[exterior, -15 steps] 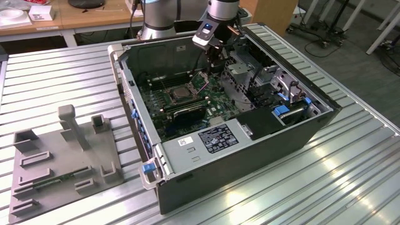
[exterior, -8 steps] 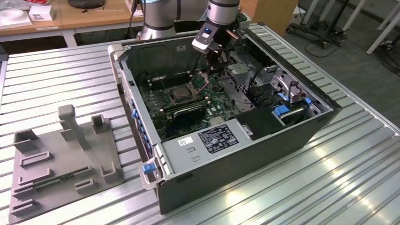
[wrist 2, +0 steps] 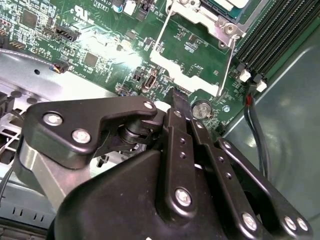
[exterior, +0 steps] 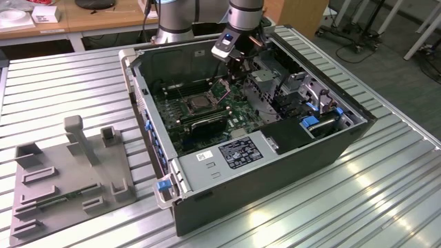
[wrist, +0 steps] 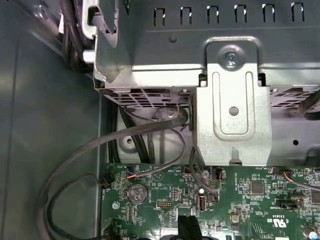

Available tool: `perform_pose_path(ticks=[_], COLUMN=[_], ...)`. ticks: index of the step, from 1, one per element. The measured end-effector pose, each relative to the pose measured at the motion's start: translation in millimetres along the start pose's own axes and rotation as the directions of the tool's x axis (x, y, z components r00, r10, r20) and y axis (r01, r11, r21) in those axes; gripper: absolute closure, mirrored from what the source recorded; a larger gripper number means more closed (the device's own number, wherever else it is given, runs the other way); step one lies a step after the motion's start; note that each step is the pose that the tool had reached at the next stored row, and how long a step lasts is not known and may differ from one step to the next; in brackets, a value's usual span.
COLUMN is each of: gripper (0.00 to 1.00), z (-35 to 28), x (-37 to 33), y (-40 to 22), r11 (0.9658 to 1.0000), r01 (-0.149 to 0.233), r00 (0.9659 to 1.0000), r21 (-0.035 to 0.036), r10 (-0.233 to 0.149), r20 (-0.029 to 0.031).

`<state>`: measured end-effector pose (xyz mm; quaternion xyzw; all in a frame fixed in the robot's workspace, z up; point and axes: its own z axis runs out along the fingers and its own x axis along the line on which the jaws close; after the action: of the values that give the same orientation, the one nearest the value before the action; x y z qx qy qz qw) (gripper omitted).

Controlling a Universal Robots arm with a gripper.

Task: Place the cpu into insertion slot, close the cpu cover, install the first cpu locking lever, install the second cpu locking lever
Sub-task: 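Close the cpu cover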

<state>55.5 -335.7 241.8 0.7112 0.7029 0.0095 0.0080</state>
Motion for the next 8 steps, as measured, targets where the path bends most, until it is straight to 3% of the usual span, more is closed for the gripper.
perform_pose_path(ticks=[8], gripper=[0.89], z=[5.7], x=[-0.1], y=[-0.2], r11=[1.0000], r01=[0.000], r00=[1.0000], r21=[0.0000], r10=[0.000], r20=[0.0002])
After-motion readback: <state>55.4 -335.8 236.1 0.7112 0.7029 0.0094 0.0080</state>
